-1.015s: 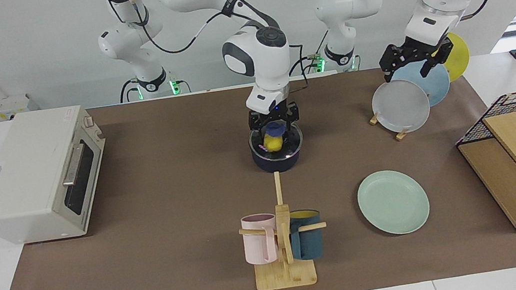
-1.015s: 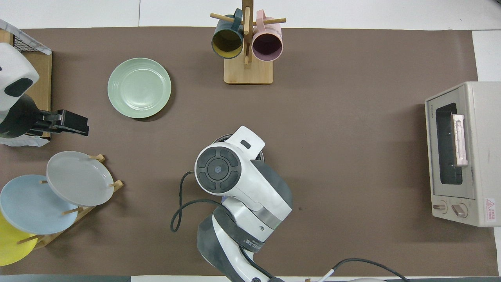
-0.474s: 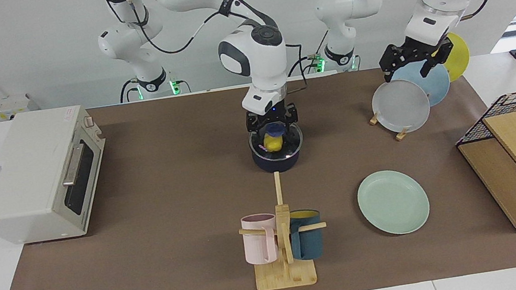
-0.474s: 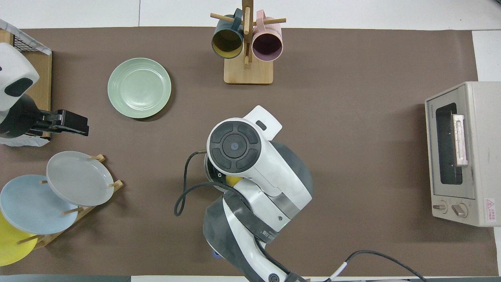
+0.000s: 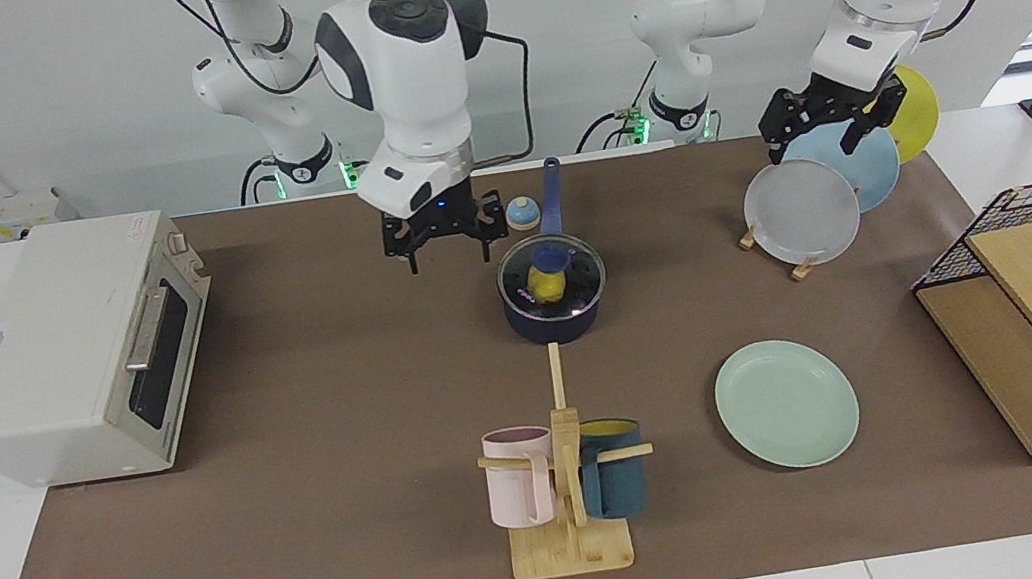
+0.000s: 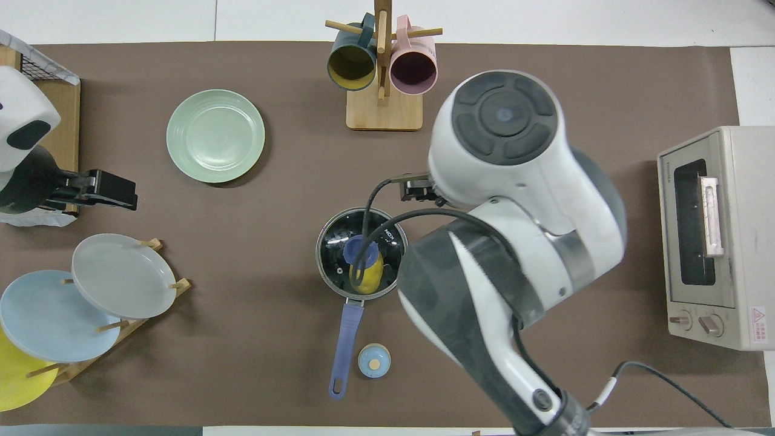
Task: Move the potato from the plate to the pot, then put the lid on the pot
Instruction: 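Open the right gripper and withdraw it from the lid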
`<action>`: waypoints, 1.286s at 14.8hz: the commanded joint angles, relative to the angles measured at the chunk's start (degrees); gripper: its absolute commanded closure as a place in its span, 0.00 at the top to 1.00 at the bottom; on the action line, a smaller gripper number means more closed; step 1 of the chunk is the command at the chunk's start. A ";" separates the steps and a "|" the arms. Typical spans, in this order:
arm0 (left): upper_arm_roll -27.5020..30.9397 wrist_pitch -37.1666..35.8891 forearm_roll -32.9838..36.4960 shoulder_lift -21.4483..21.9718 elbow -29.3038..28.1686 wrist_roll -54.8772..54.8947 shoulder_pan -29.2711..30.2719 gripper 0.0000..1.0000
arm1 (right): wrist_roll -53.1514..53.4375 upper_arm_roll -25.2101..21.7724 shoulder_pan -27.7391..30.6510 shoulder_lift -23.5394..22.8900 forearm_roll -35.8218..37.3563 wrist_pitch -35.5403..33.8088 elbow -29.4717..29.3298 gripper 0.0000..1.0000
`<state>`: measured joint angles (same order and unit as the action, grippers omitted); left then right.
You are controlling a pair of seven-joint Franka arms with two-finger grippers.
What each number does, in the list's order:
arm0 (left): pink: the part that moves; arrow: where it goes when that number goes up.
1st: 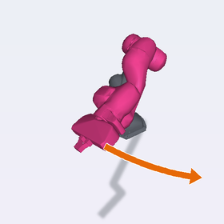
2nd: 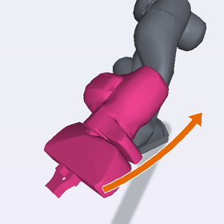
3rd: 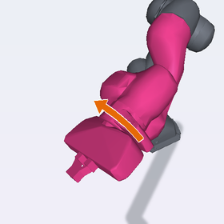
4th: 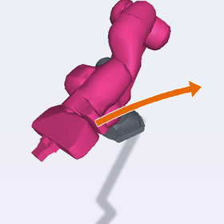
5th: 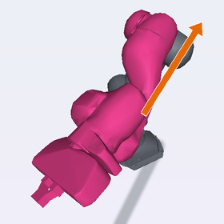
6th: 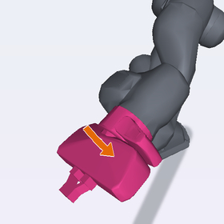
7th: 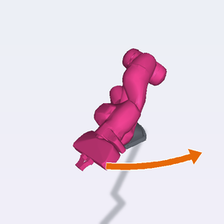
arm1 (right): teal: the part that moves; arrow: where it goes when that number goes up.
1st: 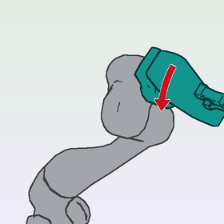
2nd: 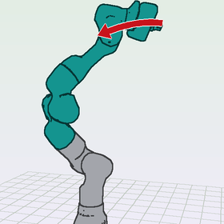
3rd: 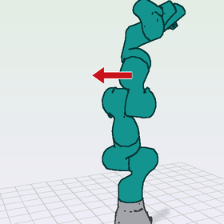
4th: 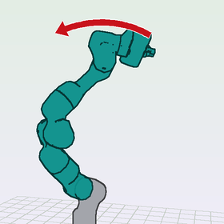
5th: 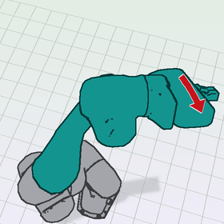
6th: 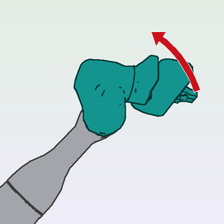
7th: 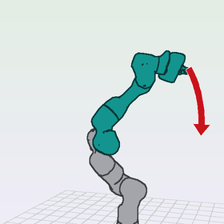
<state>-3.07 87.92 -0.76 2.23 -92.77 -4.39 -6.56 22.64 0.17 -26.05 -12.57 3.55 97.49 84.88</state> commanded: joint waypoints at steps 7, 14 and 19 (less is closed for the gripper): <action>0.35 -0.29 0.94 0.67 -0.49 -0.18 -0.30 1.00 | -24.39 0.71 17.41 8.17 0.41 -11.34 0.64 1.00; 0.35 -0.29 0.94 0.67 -0.49 -0.18 -0.30 1.00 | -24.93 0.71 23.06 11.24 -0.03 -15.57 1.60 1.00; 0.35 -0.38 0.94 0.67 -0.57 -0.18 -0.30 1.00 | -25.19 0.53 23.76 12.21 -0.21 -16.28 2.74 1.00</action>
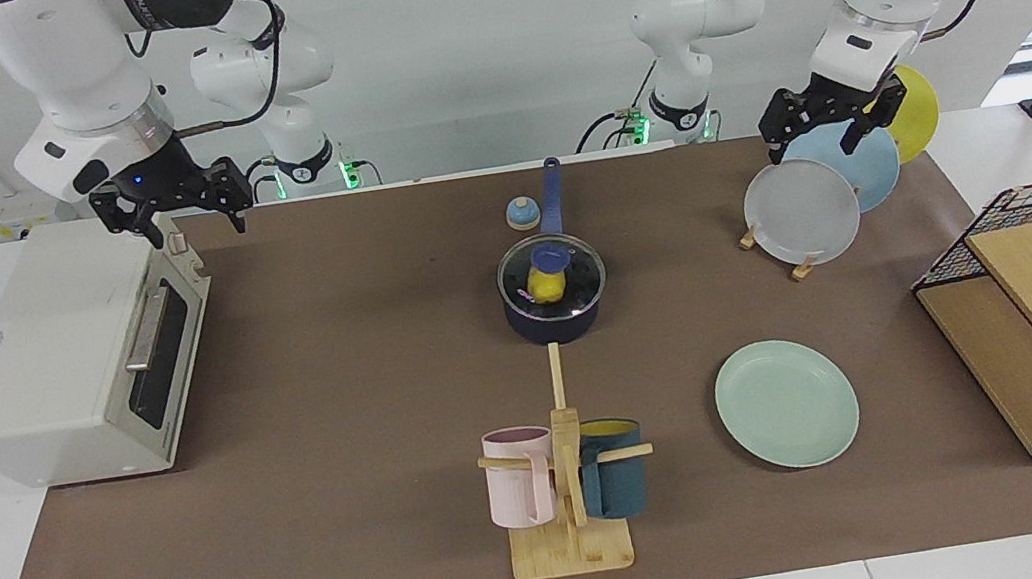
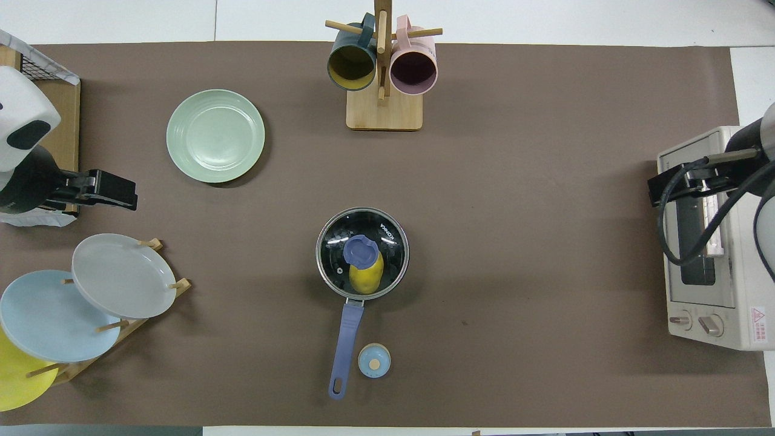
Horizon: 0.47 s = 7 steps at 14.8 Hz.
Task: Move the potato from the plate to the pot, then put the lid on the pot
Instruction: 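Open the right gripper and withdraw it from the lid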
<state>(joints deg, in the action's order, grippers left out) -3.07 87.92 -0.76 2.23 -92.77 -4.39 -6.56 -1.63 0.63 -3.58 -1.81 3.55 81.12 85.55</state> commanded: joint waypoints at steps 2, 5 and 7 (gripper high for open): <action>0.35 -0.29 0.94 0.67 -0.49 -0.18 -0.30 1.00 | -0.92 0.07 1.47 2.77 -0.12 0.17 3.48 1.00; 0.35 -0.29 0.94 0.67 -0.57 -0.18 -0.30 1.00 | -1.10 -0.02 2.00 3.66 0.49 0.88 4.37 1.00; 0.35 -0.29 0.94 0.67 -0.49 -0.18 -0.30 1.00 | -1.19 0.07 2.26 3.66 0.58 0.44 4.19 1.00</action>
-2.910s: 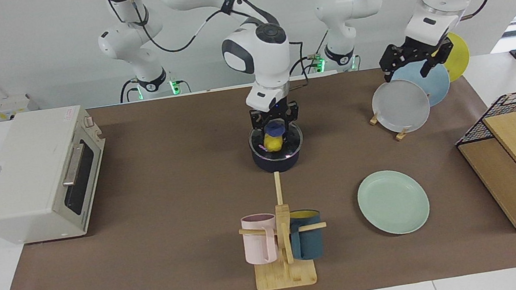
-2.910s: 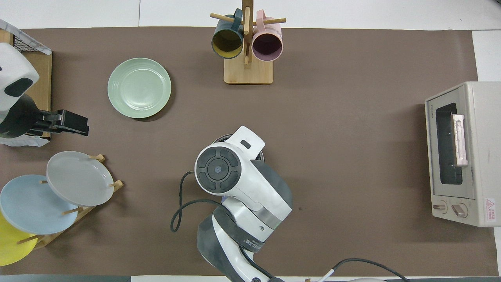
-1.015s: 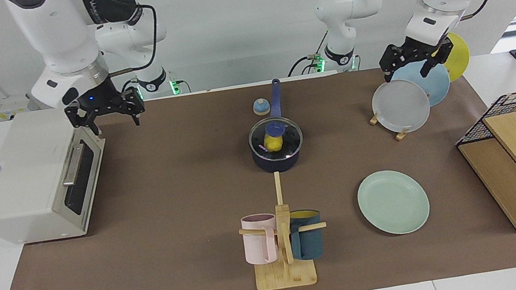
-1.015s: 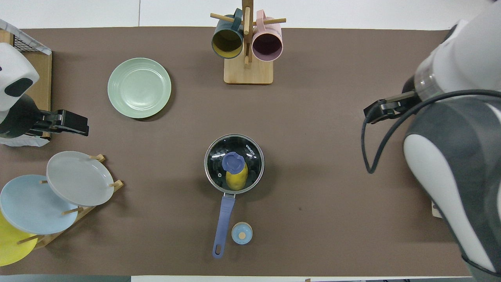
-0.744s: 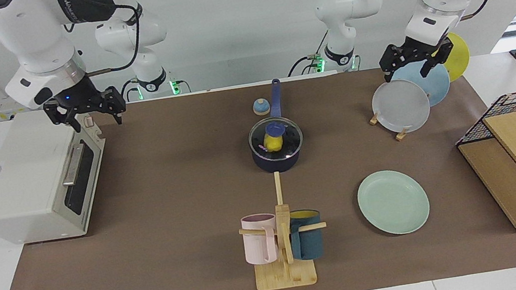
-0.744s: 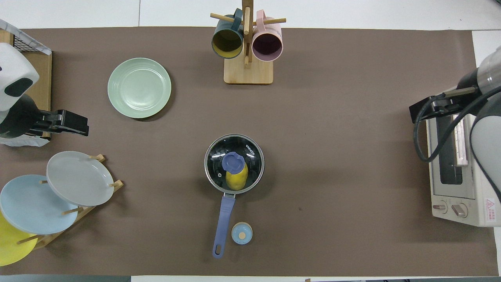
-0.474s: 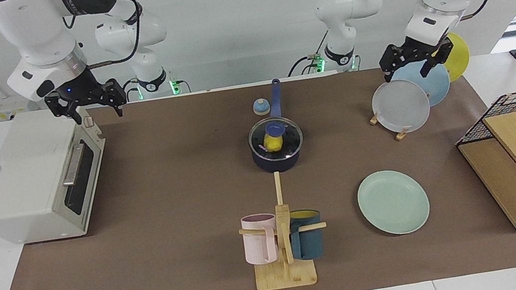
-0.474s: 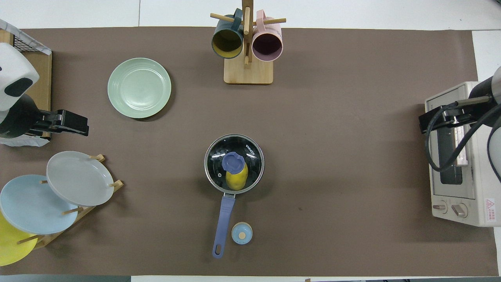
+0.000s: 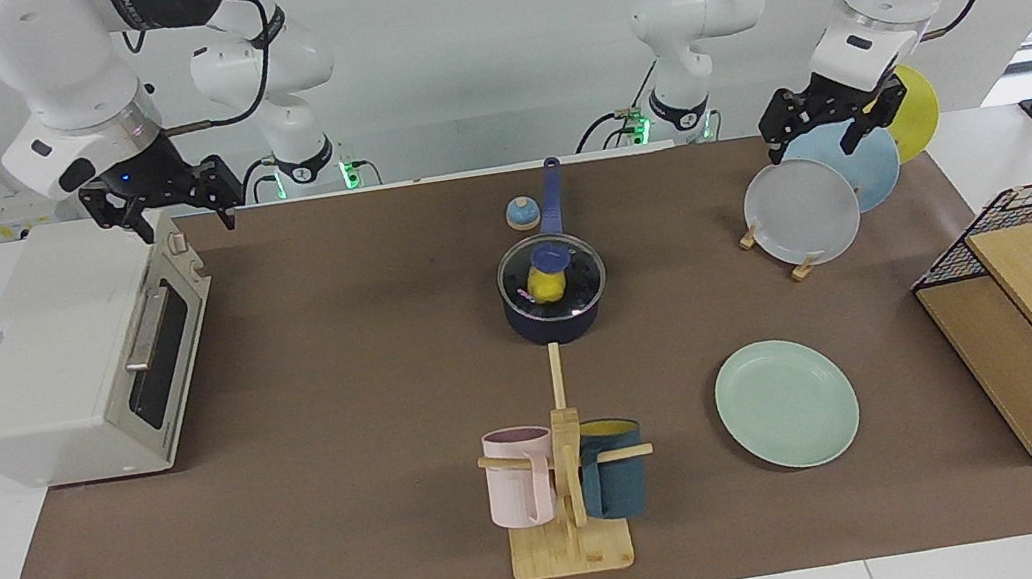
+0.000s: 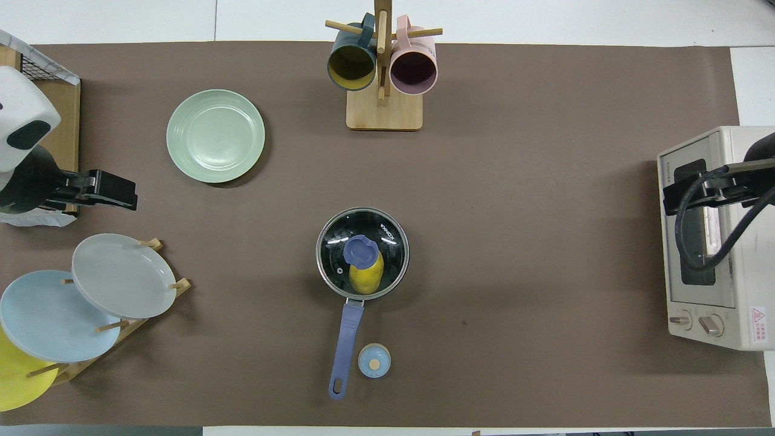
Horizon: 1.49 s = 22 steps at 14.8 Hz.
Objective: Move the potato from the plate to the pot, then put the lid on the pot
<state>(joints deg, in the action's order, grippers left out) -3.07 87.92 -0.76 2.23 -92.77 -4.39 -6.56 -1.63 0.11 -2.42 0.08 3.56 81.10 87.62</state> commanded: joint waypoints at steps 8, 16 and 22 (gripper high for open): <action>0.35 -0.29 0.94 0.67 -0.49 -0.18 -0.30 1.00 | -1.01 0.59 4.52 0.01 -0.22 2.48 1.41 1.00; 0.35 -0.29 0.94 0.67 -0.49 -0.18 -0.30 1.00 | -1.27 0.68 4.35 0.01 -0.48 2.30 1.33 1.00; 0.35 -0.29 0.94 0.67 -0.49 -0.18 -0.38 1.00 | -1.45 0.59 4.61 0.01 -2.50 2.57 1.33 1.00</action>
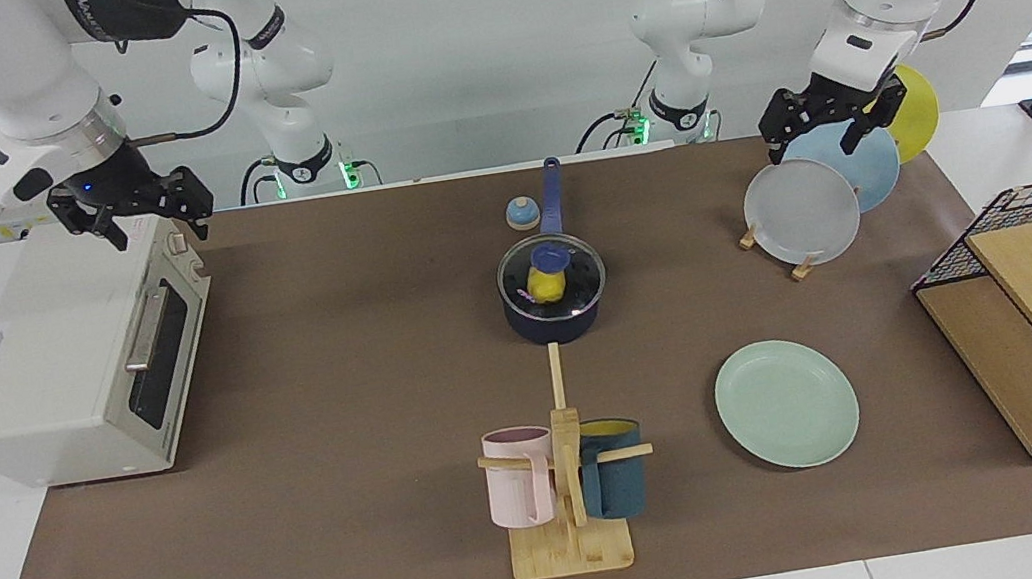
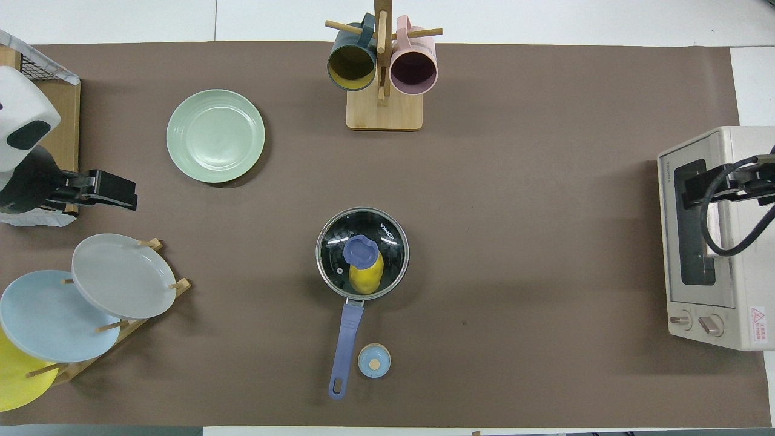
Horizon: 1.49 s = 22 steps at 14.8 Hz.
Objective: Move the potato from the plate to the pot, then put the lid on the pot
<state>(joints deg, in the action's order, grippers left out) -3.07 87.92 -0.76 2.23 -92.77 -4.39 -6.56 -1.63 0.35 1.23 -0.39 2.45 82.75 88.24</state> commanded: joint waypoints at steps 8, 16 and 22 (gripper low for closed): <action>0.35 -0.29 0.94 0.67 -0.49 -0.18 -0.30 1.00 | -1.53 0.53 0.96 0.39 -1.49 1.01 0.71 1.00; 0.35 -0.29 0.94 0.67 -0.49 -0.18 -0.30 1.00 | -1.44 0.53 0.79 0.30 -1.31 3.12 0.71 1.00; 0.35 -0.29 0.94 0.67 -0.49 -0.18 -0.30 1.00 | -1.35 0.45 0.88 0.30 -1.31 3.29 0.71 1.00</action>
<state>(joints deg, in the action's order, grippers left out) -3.07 87.92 -0.76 2.23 -92.77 -4.39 -6.56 -1.64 0.39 1.22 -0.42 2.18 84.86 88.25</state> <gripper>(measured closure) 0.000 0.000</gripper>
